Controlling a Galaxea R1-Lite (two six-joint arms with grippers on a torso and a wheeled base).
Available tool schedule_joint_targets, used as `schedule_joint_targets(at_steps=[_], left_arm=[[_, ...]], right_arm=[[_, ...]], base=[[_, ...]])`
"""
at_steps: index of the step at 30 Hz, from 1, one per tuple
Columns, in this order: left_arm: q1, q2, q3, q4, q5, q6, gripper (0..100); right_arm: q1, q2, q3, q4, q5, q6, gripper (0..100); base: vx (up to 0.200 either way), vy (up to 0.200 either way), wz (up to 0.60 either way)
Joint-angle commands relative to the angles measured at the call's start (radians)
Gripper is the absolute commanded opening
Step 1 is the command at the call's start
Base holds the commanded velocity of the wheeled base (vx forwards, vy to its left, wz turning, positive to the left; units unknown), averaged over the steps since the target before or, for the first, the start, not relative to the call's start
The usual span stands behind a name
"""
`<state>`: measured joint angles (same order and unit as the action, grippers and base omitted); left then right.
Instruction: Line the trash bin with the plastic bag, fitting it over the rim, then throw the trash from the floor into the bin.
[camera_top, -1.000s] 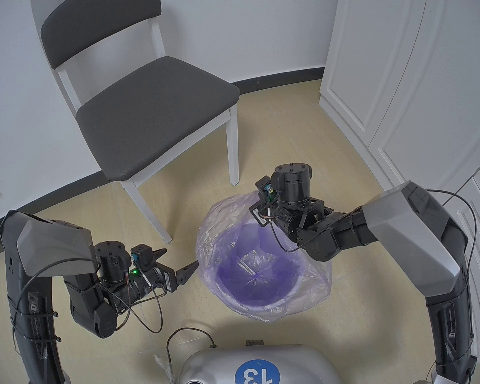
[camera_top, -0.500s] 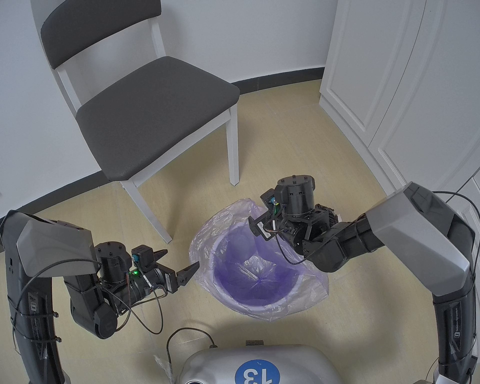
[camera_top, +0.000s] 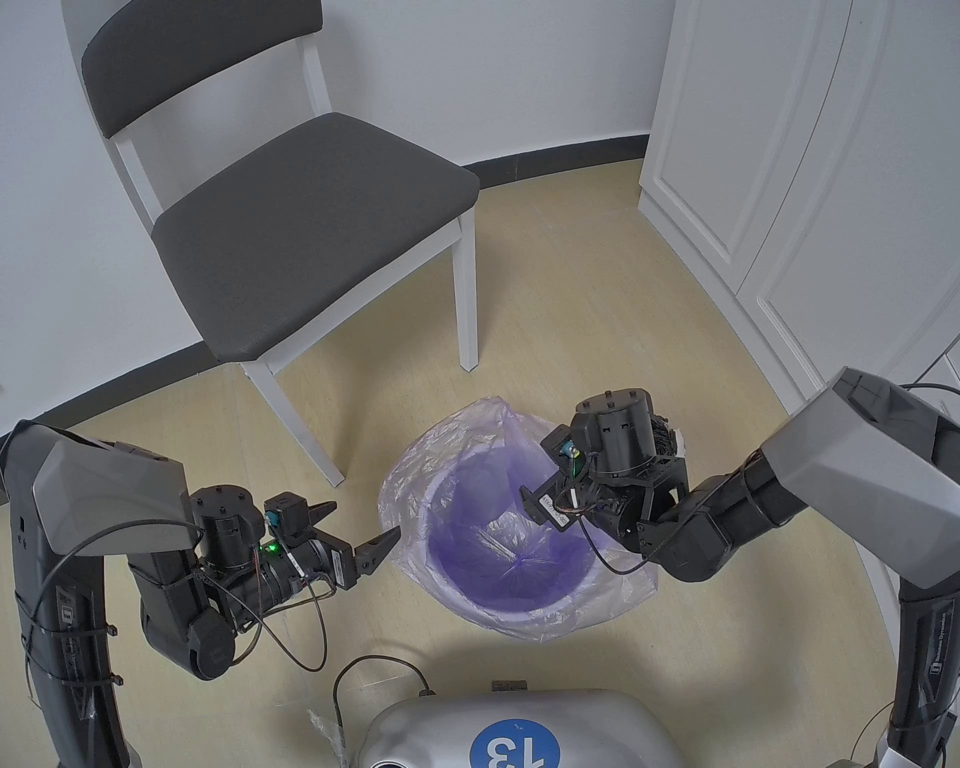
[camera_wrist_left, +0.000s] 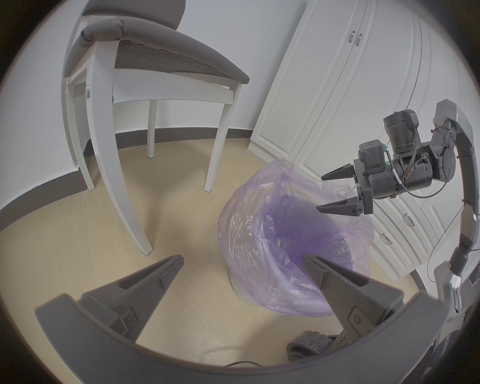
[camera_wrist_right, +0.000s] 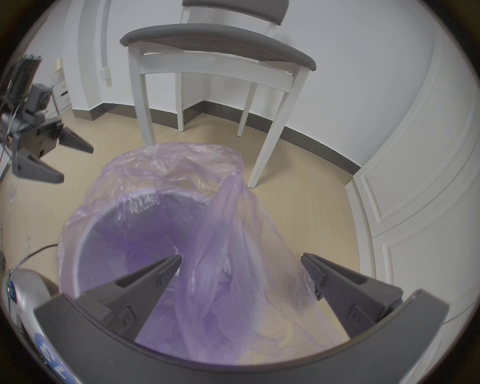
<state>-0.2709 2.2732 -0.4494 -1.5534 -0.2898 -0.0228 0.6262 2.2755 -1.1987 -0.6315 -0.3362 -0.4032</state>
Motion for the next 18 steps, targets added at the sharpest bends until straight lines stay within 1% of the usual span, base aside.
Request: schedule_joint_targets(at_steps=[1, 6, 13, 18], left_arm=[[-0.001, 0.000, 0.000, -0.017, 0.000, 0.000, 100], [0.001, 0.003, -0.002, -0.017, 0.000, 0.000, 100], [-0.001, 0.005, -0.006, -0.017, 0.001, 0.000, 100], [-0.001, 0.002, -0.002, -0.017, 0.001, 0.000, 100]], right_arm=[[-0.002, -0.007, 0.011, -0.004, 0.003, -0.006, 0], [-0.016, -0.025, -0.004, -0.030, 0.008, -0.006, 0], [-0.040, -0.025, -0.055, -0.017, 0.008, -0.009, 0], [-0.082, 0.039, -0.124, -0.014, 0.014, -0.011, 0]], base=[[0.000, 0.000, 0.00], [0.000, 0.000, 0.00], [0.000, 0.000, 0.00], [0.000, 0.000, 0.00]])
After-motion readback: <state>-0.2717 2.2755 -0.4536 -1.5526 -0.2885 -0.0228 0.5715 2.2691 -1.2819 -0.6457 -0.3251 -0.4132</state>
